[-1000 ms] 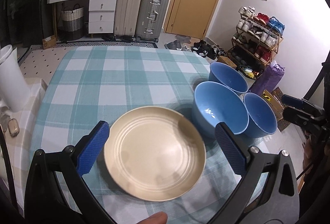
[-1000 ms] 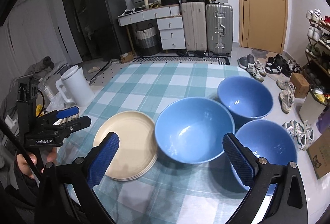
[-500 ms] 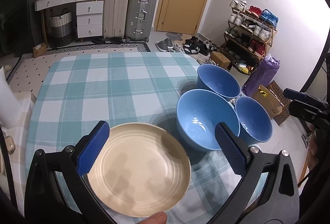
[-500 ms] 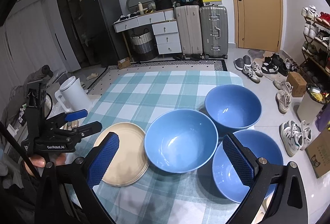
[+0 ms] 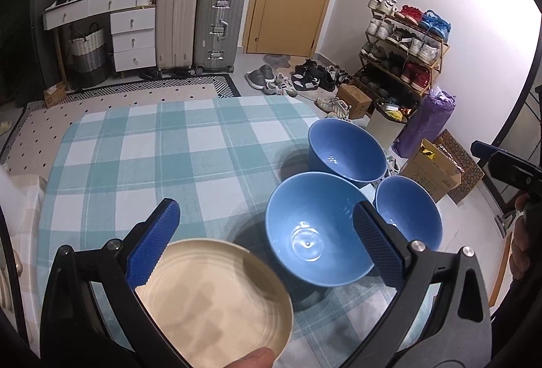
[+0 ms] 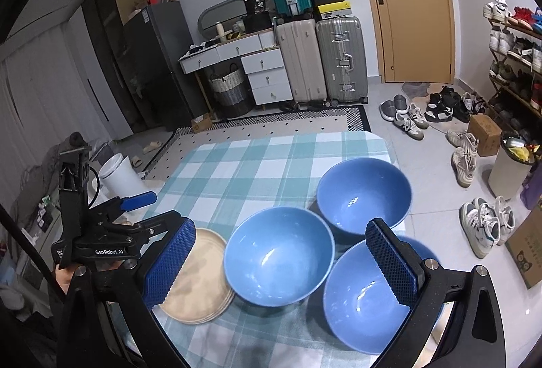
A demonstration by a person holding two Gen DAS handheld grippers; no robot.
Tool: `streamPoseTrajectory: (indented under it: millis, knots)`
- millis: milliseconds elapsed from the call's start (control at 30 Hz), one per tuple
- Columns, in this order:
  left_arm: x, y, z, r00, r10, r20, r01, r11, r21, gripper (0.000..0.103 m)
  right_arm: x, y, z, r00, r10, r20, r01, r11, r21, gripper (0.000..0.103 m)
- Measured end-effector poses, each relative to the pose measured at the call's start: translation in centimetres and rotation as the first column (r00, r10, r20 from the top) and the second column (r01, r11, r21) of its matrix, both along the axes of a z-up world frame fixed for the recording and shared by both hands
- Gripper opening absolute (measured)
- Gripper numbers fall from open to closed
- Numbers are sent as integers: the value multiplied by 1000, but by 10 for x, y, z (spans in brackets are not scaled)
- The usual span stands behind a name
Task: Organize plates and bowls
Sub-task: 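Move both tools to the rim of a light-blue bowl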
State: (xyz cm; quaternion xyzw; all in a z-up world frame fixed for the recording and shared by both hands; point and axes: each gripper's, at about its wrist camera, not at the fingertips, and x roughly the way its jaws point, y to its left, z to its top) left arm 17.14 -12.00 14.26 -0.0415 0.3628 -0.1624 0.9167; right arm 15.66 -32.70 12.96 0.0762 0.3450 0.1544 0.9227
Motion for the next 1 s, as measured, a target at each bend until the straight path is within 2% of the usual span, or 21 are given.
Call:
streamPoseTrajectory:
  millis: [533, 1000]
  knots:
    - [63, -51, -3, 999, -48, -23, 49, 999, 24, 102, 38, -48, -21, 993, -106, -54, 105, 994, -18, 102]
    - [126, -93, -39, 993, -65, -102, 70, 996, 46, 102, 76, -81, -54, 983, -145, -113, 143, 989, -25, 102]
